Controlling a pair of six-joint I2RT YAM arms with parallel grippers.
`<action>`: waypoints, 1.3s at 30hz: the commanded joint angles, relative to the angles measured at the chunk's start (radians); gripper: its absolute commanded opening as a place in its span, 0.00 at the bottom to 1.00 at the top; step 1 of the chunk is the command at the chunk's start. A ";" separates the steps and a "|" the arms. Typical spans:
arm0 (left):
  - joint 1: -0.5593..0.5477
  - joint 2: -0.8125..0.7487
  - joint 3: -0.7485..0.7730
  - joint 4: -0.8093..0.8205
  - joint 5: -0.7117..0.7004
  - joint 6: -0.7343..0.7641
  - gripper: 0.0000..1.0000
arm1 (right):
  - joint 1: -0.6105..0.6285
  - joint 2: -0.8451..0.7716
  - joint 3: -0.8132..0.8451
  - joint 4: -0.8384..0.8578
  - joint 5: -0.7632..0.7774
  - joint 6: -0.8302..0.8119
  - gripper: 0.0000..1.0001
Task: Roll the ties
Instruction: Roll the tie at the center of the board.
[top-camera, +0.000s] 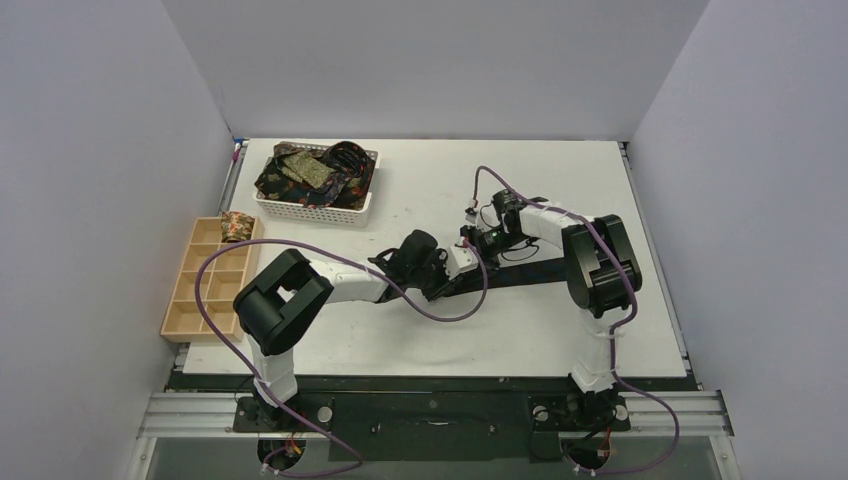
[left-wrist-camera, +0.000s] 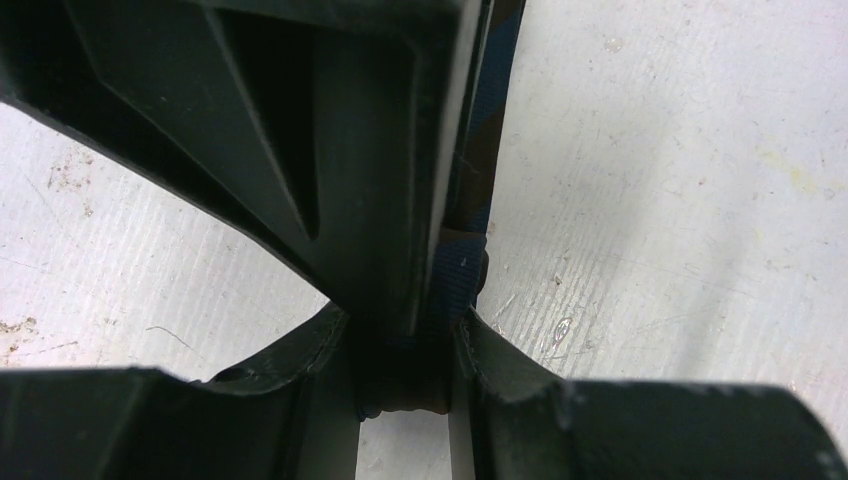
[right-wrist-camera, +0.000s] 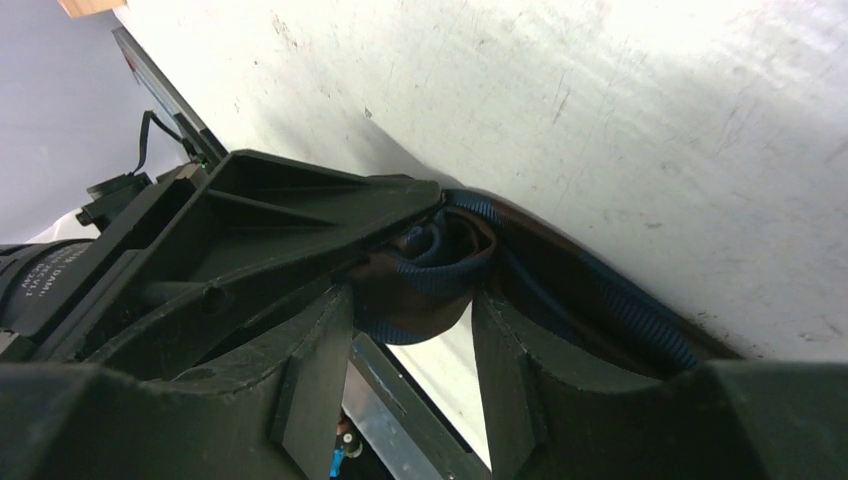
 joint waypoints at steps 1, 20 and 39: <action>-0.002 0.061 -0.023 -0.143 -0.077 0.031 0.00 | 0.015 0.005 -0.001 -0.068 -0.036 -0.057 0.43; 0.077 0.043 0.013 -0.119 0.190 0.034 0.53 | -0.034 0.120 0.049 -0.154 0.219 -0.177 0.00; 0.109 0.003 -0.101 0.270 0.303 -0.010 0.83 | -0.053 0.171 0.088 -0.179 0.491 -0.198 0.00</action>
